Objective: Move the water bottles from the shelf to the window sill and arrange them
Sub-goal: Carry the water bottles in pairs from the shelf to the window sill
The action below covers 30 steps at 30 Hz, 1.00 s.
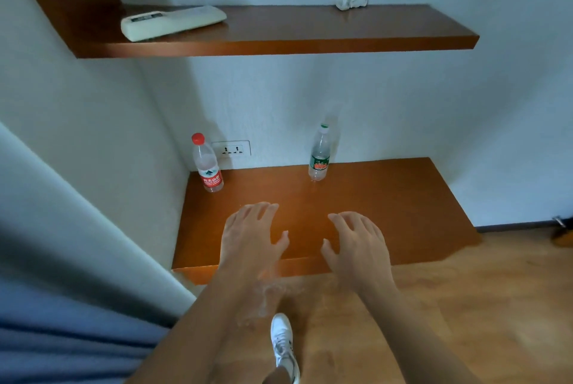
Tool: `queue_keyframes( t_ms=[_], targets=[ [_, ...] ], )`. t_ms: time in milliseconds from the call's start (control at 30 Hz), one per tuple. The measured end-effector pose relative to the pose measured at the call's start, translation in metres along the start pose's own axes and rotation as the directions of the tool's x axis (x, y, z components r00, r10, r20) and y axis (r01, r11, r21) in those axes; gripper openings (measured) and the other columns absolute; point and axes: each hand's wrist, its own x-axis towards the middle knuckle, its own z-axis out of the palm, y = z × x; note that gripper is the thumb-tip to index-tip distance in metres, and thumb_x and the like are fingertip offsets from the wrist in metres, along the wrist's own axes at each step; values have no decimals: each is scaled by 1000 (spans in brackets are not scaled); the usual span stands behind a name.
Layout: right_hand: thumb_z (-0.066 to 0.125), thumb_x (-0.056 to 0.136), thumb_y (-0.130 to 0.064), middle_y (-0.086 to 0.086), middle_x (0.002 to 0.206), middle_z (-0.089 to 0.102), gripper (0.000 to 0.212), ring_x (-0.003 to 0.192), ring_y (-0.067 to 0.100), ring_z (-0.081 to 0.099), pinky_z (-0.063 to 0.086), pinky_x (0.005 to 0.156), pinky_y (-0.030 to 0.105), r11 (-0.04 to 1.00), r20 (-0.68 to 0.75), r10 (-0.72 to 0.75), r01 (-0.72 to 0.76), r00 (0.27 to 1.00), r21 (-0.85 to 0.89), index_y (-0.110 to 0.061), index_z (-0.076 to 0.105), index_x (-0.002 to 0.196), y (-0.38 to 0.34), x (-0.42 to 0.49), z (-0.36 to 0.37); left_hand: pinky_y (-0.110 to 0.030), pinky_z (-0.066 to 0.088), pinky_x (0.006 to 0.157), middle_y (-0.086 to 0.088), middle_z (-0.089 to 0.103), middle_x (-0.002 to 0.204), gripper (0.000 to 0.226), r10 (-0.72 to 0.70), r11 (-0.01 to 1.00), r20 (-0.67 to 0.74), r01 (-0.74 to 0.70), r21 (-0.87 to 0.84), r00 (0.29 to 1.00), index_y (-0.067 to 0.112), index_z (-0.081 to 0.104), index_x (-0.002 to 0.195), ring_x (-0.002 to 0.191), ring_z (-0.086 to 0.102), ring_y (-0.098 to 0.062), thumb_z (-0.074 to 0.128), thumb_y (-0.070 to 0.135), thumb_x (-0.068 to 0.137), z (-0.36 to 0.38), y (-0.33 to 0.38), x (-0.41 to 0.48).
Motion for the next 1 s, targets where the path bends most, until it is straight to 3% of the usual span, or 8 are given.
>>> queue_keyframes(
  t_ms=[300,600,800,900,1000],
  targets=[
    [60,90,-48,-1,138,58,52,132,20,51,40,113,42,999,28,-46,47,999,-10,-27,52,137,13,136,29,-42,40,110,10,49,144,61,-58,998,-22,57,-36,998,33,42,141,135,43,-14,43,65,89,26,-32,117],
    [64,89,-43,3,130,61,50,123,24,57,50,101,45,998,57,17,-20,998,51,-21,56,133,46,184,59,-38,44,103,8,57,136,56,-239,968,22,240,-78,971,31,51,135,127,52,-15,54,60,87,54,-68,128],
    [65,90,-45,5,137,57,56,127,25,54,45,104,41,991,169,83,-99,982,88,-21,52,138,69,203,83,-43,50,97,-1,60,133,58,-422,903,94,427,-50,902,24,54,133,124,54,-22,64,54,84,84,-126,112],
    [67,88,-51,7,141,53,67,130,26,51,45,102,41,969,217,146,-183,965,163,-21,46,144,72,221,93,-46,52,91,-8,59,132,63,-518,843,82,524,-119,852,18,53,133,119,56,-28,69,52,82,90,-148,126],
    [73,81,-56,8,146,48,82,134,27,47,44,102,42,917,226,223,-283,948,280,-23,38,147,71,243,104,-50,50,96,-11,54,137,76,-621,745,104,626,-230,777,17,45,139,123,53,-32,71,57,79,90,-160,151]
  ],
)
